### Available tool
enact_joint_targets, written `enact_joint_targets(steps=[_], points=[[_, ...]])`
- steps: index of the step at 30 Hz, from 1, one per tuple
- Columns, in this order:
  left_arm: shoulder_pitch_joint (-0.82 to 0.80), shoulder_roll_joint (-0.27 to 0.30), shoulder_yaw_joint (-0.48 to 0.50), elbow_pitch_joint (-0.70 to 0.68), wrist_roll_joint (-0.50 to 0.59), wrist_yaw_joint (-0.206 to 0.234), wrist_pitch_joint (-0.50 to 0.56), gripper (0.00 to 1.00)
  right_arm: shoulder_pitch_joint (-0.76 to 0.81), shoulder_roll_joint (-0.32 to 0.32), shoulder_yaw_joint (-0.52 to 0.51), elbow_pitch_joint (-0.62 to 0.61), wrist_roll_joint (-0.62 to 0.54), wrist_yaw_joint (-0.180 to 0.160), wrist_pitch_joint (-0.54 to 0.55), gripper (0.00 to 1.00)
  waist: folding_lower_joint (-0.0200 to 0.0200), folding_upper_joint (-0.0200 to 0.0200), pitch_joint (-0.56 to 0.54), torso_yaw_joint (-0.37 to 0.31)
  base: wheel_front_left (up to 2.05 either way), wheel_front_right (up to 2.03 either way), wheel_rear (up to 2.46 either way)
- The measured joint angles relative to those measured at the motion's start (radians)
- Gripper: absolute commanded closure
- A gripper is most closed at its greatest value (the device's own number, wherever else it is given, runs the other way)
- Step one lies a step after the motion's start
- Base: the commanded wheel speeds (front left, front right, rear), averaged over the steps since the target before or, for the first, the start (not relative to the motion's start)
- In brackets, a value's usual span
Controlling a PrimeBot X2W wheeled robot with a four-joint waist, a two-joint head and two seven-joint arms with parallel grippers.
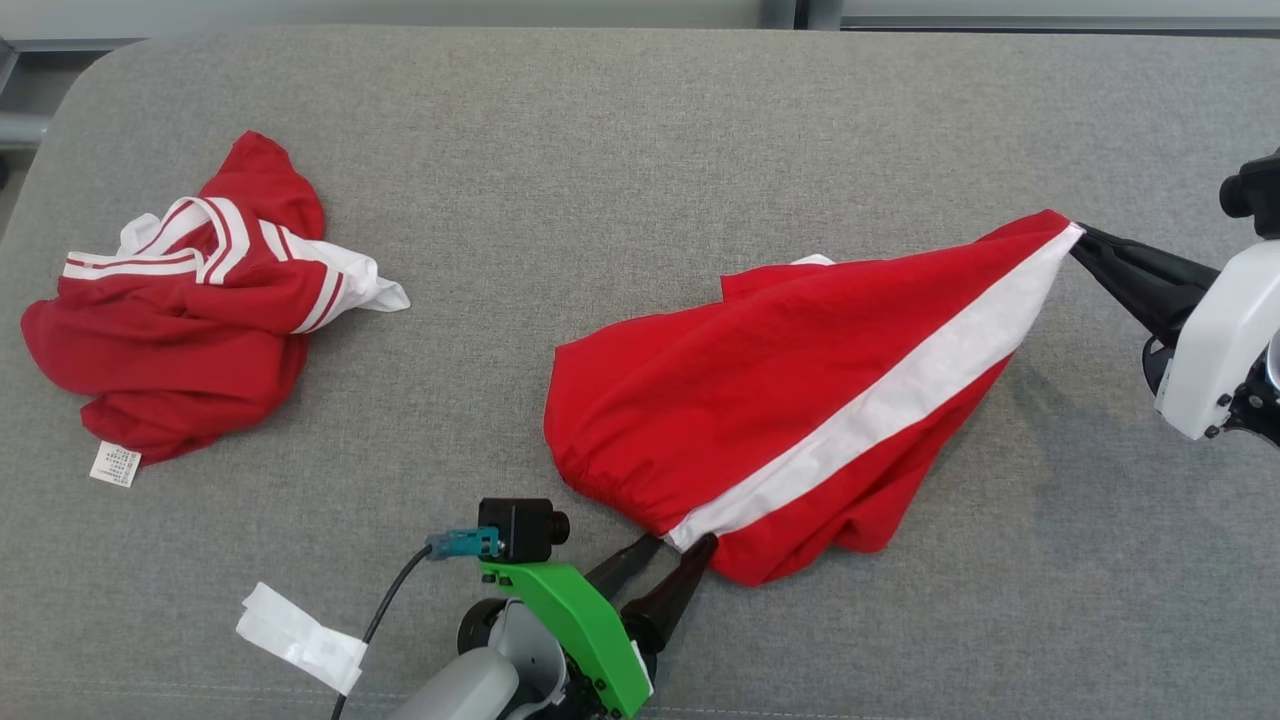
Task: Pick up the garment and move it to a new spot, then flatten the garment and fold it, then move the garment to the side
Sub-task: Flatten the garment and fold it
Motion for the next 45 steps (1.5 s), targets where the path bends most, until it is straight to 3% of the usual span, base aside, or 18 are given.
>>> enact_joint_targets(steps=[5, 8, 10, 13, 14, 15, 24, 27, 32, 38, 41, 45], points=[[-0.017, 0.0, -0.023, 0.0, -0.026, 0.0, -0.017, 0.0, 0.0, -0.002, 0.0, -0.009, 0.0, -0.007, 0.001, 1.0, 0.0, 0.0, 0.001, 0.0, 0.0, 0.0, 0.0], [-0.023, 0.0, -0.04, 0.006, -0.05, 0.0, -0.027, 0.47, 0.0, -0.002, 0.0, -0.012, 0.0, -0.007, 0.002, 1.0, 0.0, 0.0, 0.001, -0.002, 0.0, 0.0, 0.0], [-0.029, 0.0, -0.049, 0.011, -0.058, 0.0, -0.031, 0.62, 0.0, -0.002, 0.0, -0.013, 0.001, -0.008, 0.003, 1.0, 0.0, 0.0, 0.002, -0.003, 0.0, 0.0, 0.0], [-0.039, 0.0, -0.058, 0.015, -0.063, 0.0, -0.041, 0.77, 0.0, -0.003, -0.001, -0.014, 0.001, -0.014, 0.003, 1.0, 0.0, 0.0, 0.002, -0.005, 0.0, 0.0, 0.0], [-0.042, 0.0, -0.062, 0.016, -0.068, 0.0, -0.044, 0.85, 0.0, -0.004, -0.001, -0.014, 0.001, -0.016, 0.003, 1.0, 0.0, 0.0, 0.002, -0.005, 0.0, 0.0, 0.0], [-0.044, 0.0, -0.066, 0.017, -0.072, 0.0, -0.047, 1.0, 0.0, -0.004, -0.001, -0.014, 0.002, -0.016, 0.003, 1.0, 0.0, 0.0, 0.002, -0.005, 0.0, 0.0, 0.0], [-0.084, 0.001, -0.077, -0.009, -0.082, 0.0, -0.075, 1.0, 0.008, -0.006, -0.001, -0.015, 0.009, -0.017, 0.003, 1.0, 0.0, 0.0, -0.012, -0.004, 0.0, 0.0, 0.0], [-0.136, 0.032, -0.046, -0.071, -0.067, 0.0, -0.094, 1.0, 0.022, -0.013, -0.001, -0.018, 0.016, -0.017, 0.008, 1.0, 0.0, 0.0, -0.02, -0.002, 0.0, 0.0, 0.0], [-0.239, 0.175, -0.023, -0.167, -0.025, 0.0, -0.065, 1.0, 0.022, -0.004, -0.014, -0.037, 0.059, -0.016, 0.009, 1.0, 0.0001, 0.0, -0.046, 0.002, 0.0, 0.0, 0.0], [-0.335, 0.309, 0.03, -0.322, -0.02, 0.0, 0.018, 1.0, -0.007, 0.028, -0.041, -0.101, 0.1, -0.011, -0.002, 1.0, 0.0, 0.0, -0.092, -0.001, 0.0, 0.0, 0.0], [-0.353, 0.378, 0.057, -0.431, -0.063, 0.0, 0.081, 1.0, -0.02, 0.048, -0.08, -0.169, 0.165, -0.01, -0.018, 1.0, 0.0, 0.0, -0.115, -0.011, 0.0, 0.0, 0.0], [-0.354, 0.479, 0.111, -0.56, -0.135, 0.002, 0.162, 1.0, -0.01, 0.018, -0.129, -0.254, 0.22, -0.017, -0.019, 1.0, 0.0001, 0.0, -0.138, -0.042, 0.0, 0.0, 0.0]])
